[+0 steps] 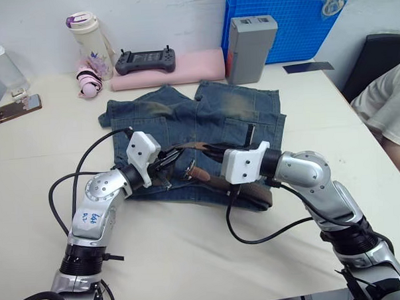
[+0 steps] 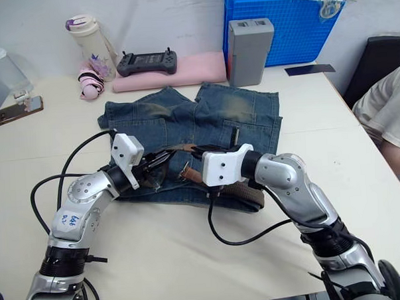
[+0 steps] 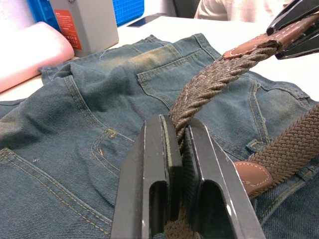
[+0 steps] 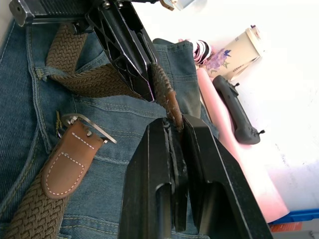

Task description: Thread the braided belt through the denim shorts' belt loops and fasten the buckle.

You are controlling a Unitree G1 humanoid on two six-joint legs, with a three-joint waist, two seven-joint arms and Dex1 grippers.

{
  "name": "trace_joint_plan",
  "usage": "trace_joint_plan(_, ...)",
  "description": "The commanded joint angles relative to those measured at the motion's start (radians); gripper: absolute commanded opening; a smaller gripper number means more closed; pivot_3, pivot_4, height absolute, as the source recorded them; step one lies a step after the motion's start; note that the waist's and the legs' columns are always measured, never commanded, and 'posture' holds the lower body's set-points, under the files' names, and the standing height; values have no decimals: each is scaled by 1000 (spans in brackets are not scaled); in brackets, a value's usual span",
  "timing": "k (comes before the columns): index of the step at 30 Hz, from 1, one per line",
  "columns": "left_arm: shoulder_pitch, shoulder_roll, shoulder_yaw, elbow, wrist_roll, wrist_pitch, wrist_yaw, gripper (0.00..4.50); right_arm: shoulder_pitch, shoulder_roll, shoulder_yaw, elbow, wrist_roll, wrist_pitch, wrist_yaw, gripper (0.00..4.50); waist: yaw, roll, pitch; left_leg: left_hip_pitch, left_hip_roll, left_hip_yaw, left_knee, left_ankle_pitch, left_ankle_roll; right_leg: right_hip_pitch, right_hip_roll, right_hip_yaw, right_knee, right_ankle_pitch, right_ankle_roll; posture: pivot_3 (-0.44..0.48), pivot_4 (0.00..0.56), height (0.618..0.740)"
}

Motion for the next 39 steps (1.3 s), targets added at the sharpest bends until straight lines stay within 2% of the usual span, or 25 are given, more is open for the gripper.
trace_joint_plan(1,-15,-24,72,-48,-57,23,42,0,7,56,-41,-60,73,145,-25,825,0,0,0,0,0,0,0,0,0,0,0,0,0,0,0,0,150,728)
trace_joint_plan(2,-16,-29,81,-54,-67,33,48,0,9,68,-48,-67,84,189,-27,1012,-1,0,0,0,0,0,0,0,0,0,0,0,0,0,0,0,150,728)
trace_joint_plan(3,-17,-33,97,-61,-80,47,58,0,14,75,-50,-72,85,229,-32,1458,0,0,0,0,0,0,0,0,0,0,0,0,0,0,0,0,150,728)
trace_joint_plan(9,-32,-40,168,-108,-153,121,109,0,96,57,15,-114,95,378,2,4459,3,0,0,-1,0,-1,0,0,1,0,0,-1,-1,0,0,0,150,728)
trace_joint_plan(16,-34,-39,177,-133,-175,154,132,0,118,106,144,-29,12,400,-65,4491,-2,0,0,-1,0,-1,0,0,0,0,0,-1,-1,0,0,0,150,728)
trace_joint_plan(23,-10,-30,191,-155,-186,170,141,0,101,156,149,30,-27,460,-134,4491,0,0,0,-1,0,-2,0,0,0,0,0,-1,-1,0,0,0,150,728)
trace_joint_plan(26,-6,-30,197,-158,-189,175,144,0,99,165,151,34,-33,481,-147,3660,0,0,0,-1,0,-2,0,0,0,0,0,-1,-1,0,0,0,150,728)
trace_joint_plan(32,-3,-24,204,-157,-190,181,142,0,100,185,153,25,-29,536,-163,757,0,0,0,-1,0,-2,0,0,-1,0,0,-1,-1,0,0,0,150,728)
trace_joint_plan(34,5,-11,199,-157,-185,185,130,0,96,196,140,20,-14,569,-169,15,0,0,0,-1,0,-2,0,0,-1,0,0,-1,-1,0,0,0,150,728)
trace_joint_plan(39,81,83,112,-194,-125,218,67,0,82,220,112,-2,14,651,-177,15,-3,0,0,-1,0,-2,-1,0,-1,-1,0,-1,-1,0,0,0,150,728)
